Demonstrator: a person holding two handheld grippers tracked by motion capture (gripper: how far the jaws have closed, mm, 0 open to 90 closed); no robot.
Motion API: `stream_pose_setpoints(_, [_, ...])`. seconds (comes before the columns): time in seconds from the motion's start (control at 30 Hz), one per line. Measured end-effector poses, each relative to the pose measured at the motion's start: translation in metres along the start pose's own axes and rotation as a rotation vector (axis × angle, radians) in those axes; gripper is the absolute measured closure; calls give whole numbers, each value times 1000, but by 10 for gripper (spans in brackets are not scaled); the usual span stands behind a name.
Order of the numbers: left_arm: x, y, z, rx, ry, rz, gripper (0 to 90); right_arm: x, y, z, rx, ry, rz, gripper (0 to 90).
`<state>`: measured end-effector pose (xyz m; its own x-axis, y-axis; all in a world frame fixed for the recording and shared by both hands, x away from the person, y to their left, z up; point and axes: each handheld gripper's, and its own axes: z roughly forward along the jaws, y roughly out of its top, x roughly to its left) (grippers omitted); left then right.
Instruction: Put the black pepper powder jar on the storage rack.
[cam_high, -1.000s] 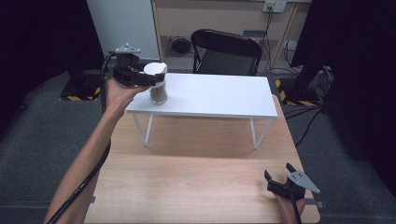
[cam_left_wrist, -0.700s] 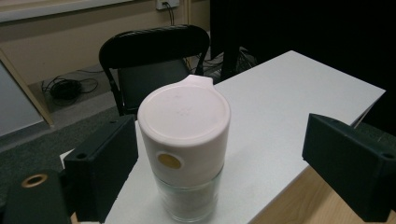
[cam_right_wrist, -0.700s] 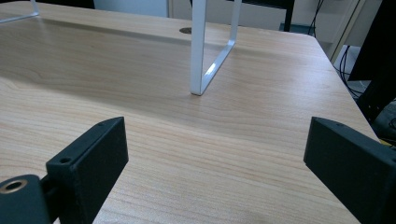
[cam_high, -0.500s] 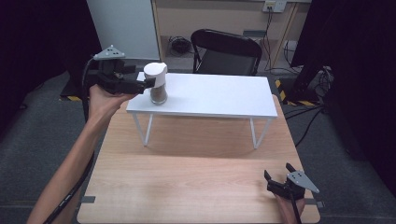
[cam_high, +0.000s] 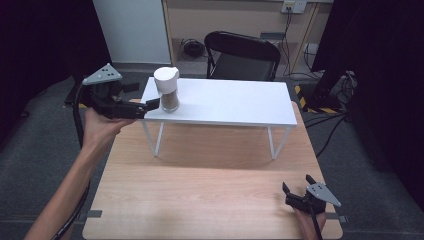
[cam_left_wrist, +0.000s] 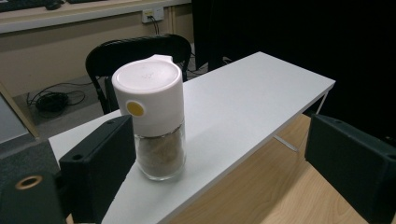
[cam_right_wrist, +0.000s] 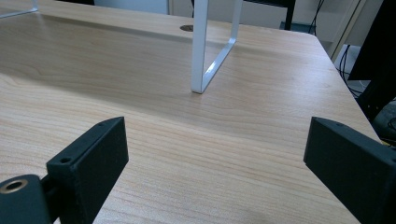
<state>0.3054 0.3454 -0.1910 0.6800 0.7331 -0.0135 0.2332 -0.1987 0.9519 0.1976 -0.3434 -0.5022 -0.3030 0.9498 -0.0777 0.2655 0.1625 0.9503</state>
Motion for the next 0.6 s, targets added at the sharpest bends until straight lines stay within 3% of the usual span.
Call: stream_pose_setpoints(0.6, [-12, -11, -30, 5, -1, 31, 78, 1, 1, 0, 5, -2, -4, 65])
